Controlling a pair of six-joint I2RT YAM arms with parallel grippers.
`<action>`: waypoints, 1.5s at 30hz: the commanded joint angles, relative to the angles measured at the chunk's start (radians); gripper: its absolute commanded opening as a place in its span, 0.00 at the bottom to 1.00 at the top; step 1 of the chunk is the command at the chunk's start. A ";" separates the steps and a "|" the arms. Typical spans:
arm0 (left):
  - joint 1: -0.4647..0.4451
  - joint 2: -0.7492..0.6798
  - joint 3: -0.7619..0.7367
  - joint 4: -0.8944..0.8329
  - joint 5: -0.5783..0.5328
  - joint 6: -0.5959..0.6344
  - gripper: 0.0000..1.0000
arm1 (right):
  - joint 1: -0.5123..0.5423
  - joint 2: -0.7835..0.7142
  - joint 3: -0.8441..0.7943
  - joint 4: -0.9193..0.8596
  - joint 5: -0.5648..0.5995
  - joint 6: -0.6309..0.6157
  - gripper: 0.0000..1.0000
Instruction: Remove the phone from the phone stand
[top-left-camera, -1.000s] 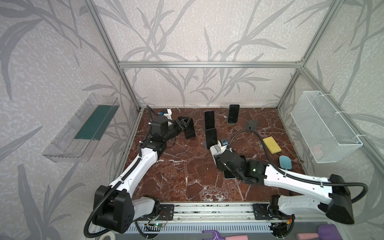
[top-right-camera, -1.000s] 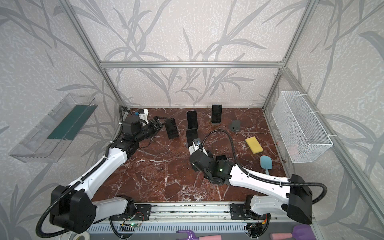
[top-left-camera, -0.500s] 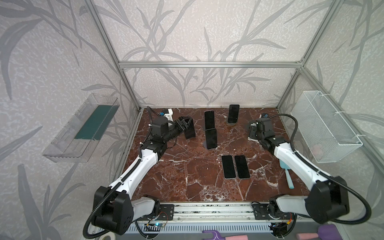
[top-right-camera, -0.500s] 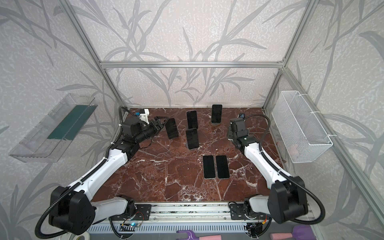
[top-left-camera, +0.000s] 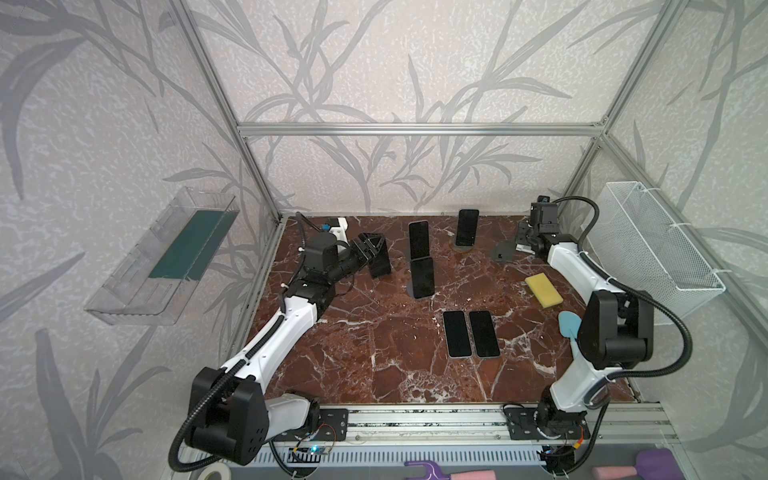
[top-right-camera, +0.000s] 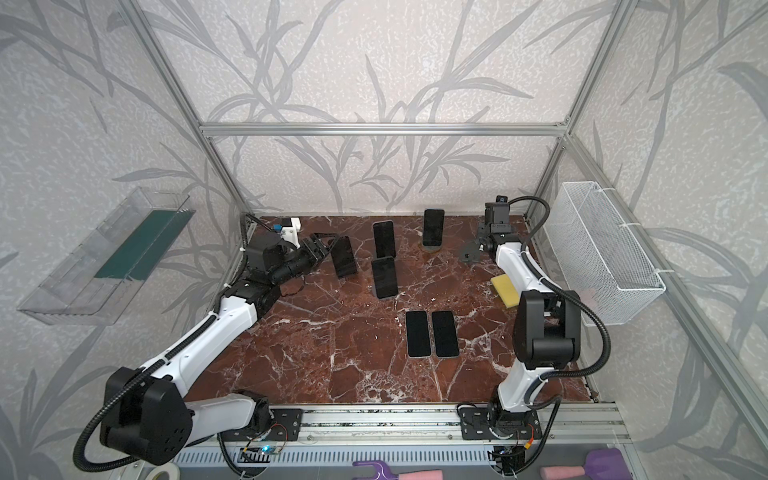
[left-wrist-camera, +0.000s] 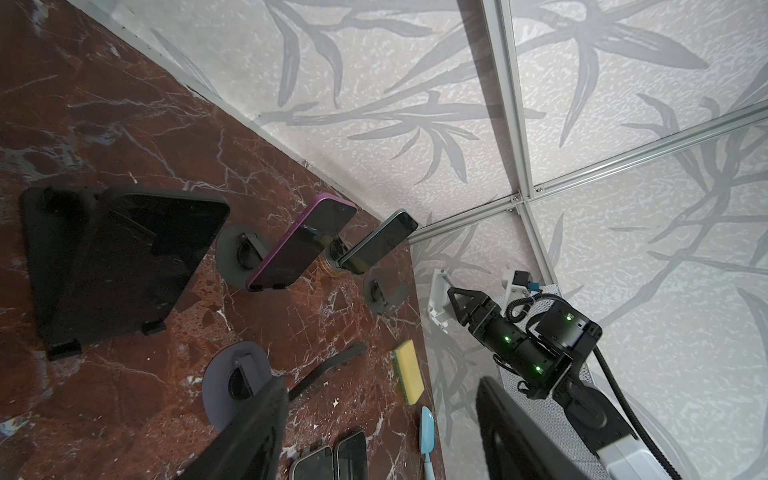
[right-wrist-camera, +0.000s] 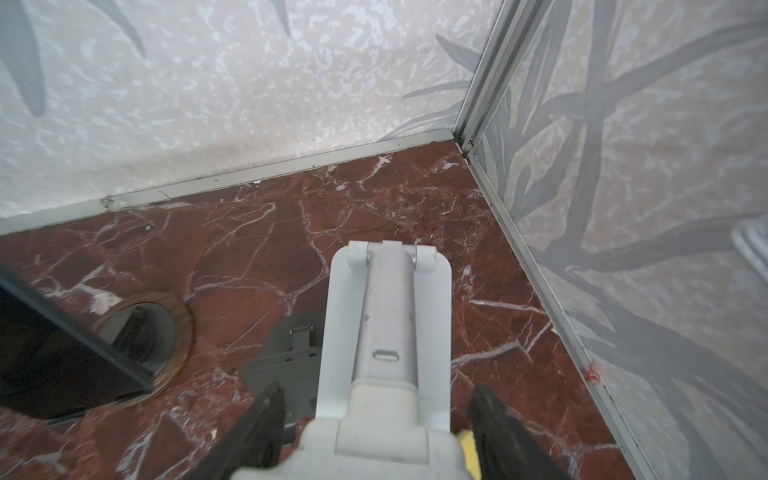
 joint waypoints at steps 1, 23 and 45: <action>-0.003 -0.001 -0.007 0.033 0.006 0.009 0.72 | -0.036 0.055 0.057 0.031 -0.057 -0.070 0.66; -0.005 0.043 -0.012 0.056 0.028 -0.007 0.72 | -0.127 0.410 0.373 -0.275 -0.208 -0.047 0.68; -0.006 0.031 -0.016 0.077 0.032 -0.009 0.73 | -0.085 0.023 0.172 -0.251 -0.121 0.207 0.90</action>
